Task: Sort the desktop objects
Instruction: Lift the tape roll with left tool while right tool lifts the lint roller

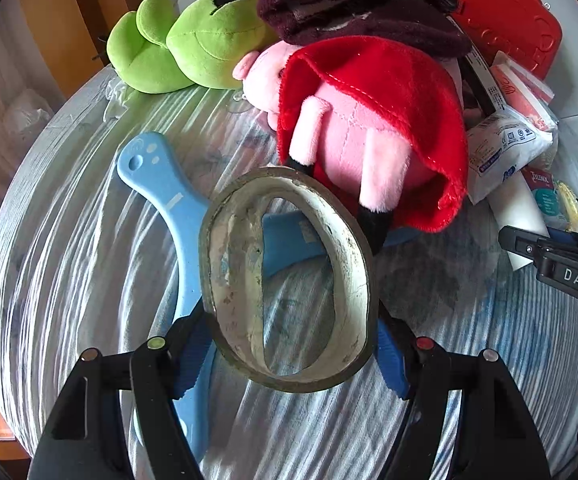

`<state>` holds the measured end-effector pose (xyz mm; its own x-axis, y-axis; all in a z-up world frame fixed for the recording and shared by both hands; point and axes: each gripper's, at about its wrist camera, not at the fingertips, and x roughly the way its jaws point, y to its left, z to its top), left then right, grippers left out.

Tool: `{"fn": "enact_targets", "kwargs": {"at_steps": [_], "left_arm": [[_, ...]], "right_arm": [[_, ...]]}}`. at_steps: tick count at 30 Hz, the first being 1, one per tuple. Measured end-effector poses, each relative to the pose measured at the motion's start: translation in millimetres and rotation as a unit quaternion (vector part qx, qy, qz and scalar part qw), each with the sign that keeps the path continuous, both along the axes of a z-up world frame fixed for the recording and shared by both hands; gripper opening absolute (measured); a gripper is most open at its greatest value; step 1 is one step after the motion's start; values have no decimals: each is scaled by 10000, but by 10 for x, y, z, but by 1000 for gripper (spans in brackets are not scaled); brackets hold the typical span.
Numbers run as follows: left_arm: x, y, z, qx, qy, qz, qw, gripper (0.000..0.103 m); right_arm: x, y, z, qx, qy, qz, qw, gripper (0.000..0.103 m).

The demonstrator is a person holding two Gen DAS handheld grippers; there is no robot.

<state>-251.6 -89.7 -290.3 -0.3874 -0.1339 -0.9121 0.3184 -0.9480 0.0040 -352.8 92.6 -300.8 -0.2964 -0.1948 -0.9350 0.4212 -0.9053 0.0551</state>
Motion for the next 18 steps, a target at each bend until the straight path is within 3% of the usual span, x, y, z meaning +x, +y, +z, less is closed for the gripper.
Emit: {"fn": "enact_targets", "kwargs": {"at_steps": [8,11,13,15,17,18], "left_arm": [[246,274,-27,68,-173,-344,9992,71],[302,361,-21,60,-155,-371,9992,71],[298,383,-13,25,-98,-352,9993,71],[296,371,-38,18,-46,-259,9997,71],[296,338,-124,75,-123,-224,9996,71],[449,356,-231,113,-106,-192,9997,72]], "right_arm": [[691,252,39,-18,-611,201,9979,46],[856,319,51,-14,-637,193,9978,49],[858,343,32,-28,-558,76,9984,69],[823,339,-9,6,-394,-8,9992,73],[804,317,-1,-38,-241,-65,9997,84],[801,301,-2,-93,-188,-67,9998,96]]}}
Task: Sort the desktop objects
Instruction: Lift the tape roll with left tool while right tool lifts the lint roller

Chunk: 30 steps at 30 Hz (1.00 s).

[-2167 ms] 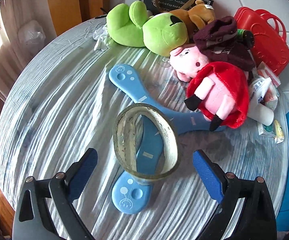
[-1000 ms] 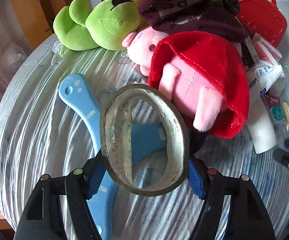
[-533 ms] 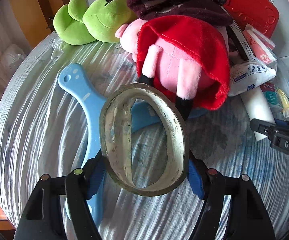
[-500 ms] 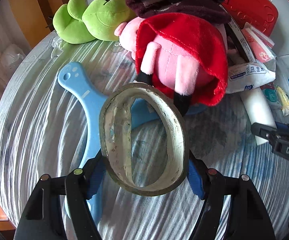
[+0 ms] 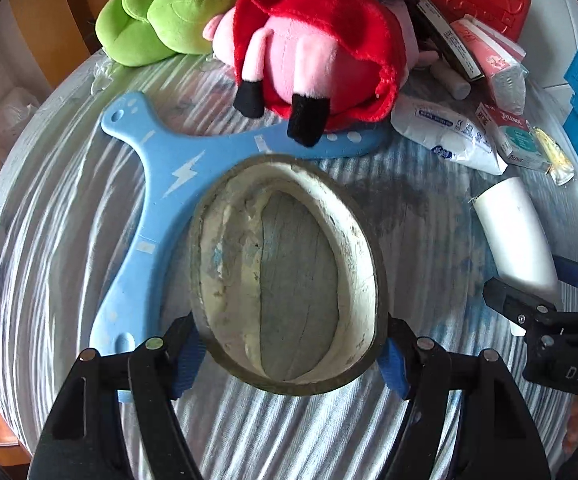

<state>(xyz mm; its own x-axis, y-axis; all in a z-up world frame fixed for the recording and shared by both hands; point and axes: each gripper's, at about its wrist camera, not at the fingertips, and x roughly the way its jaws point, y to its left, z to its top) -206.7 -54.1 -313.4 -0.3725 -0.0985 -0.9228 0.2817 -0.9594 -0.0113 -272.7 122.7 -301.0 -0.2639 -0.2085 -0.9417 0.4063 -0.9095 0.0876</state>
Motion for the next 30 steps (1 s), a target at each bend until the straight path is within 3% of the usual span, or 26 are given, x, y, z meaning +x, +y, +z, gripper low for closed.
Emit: {"fn": "enact_targets", "kwargs": {"at_steps": [1,7,11,13,14,17,19,21,28,30], "left_arm": [[37,9,1,-36,139,45,9999,72],[85,45,-79,-71,336,154,9993,72],[91,82,-108,-132,392,257,9988,72],[122,130,-101,-188,468,318,9982,72],[96,94,-12,-220,476,346,9980,68],[58,88,-3,-240,468,403,9978,67],[7,64,67,-325,449,413,9976,66],[120,240,190,-329,508,402,9974,66],[330,349,766,-509,1028,223,9932,65],[375,364,965,-578,1239,126,9905,65]], "right_arm": [[2,-22,-8,-52,38,2,10000,103],[150,-136,55,235,690,-127,9973,103],[108,-124,167,138,541,-46,9984,102],[108,-72,294,-211,450,4,9988,90],[123,-56,372,-317,520,24,9981,90],[133,-93,523,-330,734,158,9966,80],[82,-130,555,-302,682,224,9970,55],[130,-12,475,-329,488,259,9979,46],[258,442,719,-698,789,200,9942,46],[345,449,945,-838,1027,154,9911,46]]}}
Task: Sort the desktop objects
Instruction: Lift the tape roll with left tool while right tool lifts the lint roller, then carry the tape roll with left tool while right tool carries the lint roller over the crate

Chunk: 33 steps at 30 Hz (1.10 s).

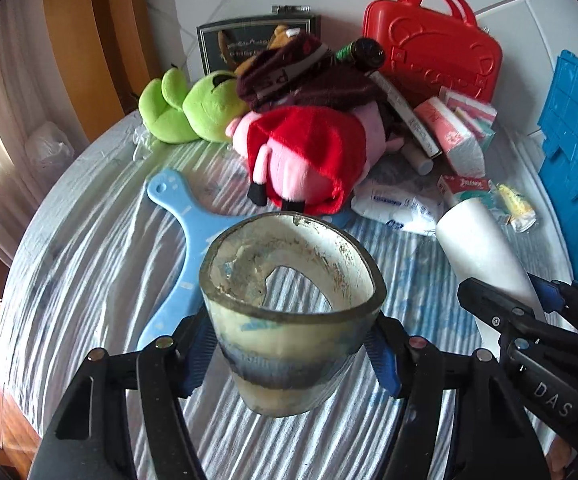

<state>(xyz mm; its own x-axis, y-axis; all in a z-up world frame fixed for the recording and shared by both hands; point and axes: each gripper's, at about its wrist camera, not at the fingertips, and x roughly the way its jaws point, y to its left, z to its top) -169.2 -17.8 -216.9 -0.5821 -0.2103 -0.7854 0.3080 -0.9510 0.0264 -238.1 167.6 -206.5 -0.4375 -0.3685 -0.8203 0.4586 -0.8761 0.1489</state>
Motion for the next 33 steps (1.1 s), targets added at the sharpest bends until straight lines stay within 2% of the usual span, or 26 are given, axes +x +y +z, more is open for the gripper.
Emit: {"fn": "enact_targets", "kwargs": {"at_steps": [1,4,8,12,17,23,28,31,33], "left_arm": [[9,-9,93,-43,82,-48,9999,65],[88,-7,434,-59,421,-264,9987,65],[191,50,895,-115,926,-600,9938,65],[282,222,1319,-141,1399,-1027,9847,65],[346,612,1790,-47,1887,-1564,9695,65],[426,1391,2252,36,2349,-2211,9465,65],[488,2281,2475,211,2545,-2635,9302,65],[511,2886,2506,280,2533,-2781,9261,65],[501,3275,2468,239,2383,-2826,9288,65]], "right_arm": [[120,-170,-7,-69,113,-30,9999,46],[457,-135,210,-255,508,-178,9982,46],[646,-157,618,-398,1062,-412,9927,46],[818,-69,1149,-504,1600,-724,9832,46],[1124,290,1781,-501,2201,-1196,9668,46],[1505,1002,2385,-389,2792,-1916,9401,46],[1719,1839,2542,-236,2913,-2511,9228,46],[1745,2448,2506,-122,2782,-2792,9190,46],[1698,2832,2431,23,2614,-2899,9207,46]]}}
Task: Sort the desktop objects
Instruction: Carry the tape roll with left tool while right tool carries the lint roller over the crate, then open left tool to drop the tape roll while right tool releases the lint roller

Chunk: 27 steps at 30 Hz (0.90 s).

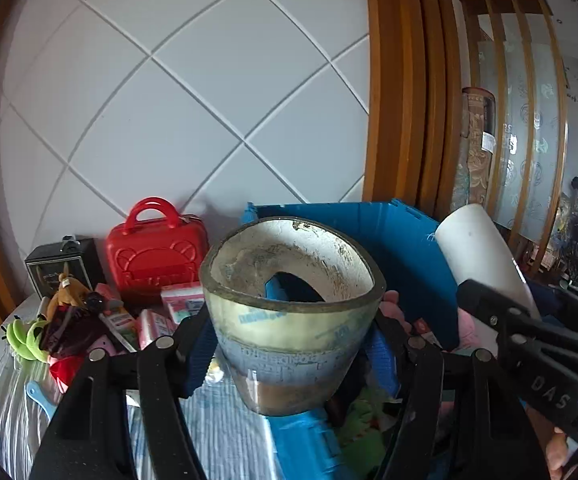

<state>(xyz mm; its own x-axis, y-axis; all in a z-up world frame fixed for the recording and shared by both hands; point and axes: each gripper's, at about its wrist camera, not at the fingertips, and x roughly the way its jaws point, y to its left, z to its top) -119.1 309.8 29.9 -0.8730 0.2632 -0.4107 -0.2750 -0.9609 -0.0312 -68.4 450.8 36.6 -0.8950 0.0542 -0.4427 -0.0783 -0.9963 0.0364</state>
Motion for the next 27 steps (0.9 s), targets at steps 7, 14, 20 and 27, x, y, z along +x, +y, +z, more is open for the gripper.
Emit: {"fn": "enact_targets", "kwargs": {"at_steps": [7,14,20,27], "left_arm": [[-123,814,-438,-373,-1045,192,9936,64],[-95,973,-634,-597,-1302,511,9884,64],[-49,972,-680,-614,-1358,710,9863,64],[-37,996,-693,-590,-1429,869,9841,66]], "right_arm": [[-233,831,-472,180,-879,132,9959,46],[-309,1006,-722,304,-1134,617,9912,46],[-364,1073,-822,332,-1221,711,9894,46],[-327,1105,-784,477,-1105,720,9901,55]]}}
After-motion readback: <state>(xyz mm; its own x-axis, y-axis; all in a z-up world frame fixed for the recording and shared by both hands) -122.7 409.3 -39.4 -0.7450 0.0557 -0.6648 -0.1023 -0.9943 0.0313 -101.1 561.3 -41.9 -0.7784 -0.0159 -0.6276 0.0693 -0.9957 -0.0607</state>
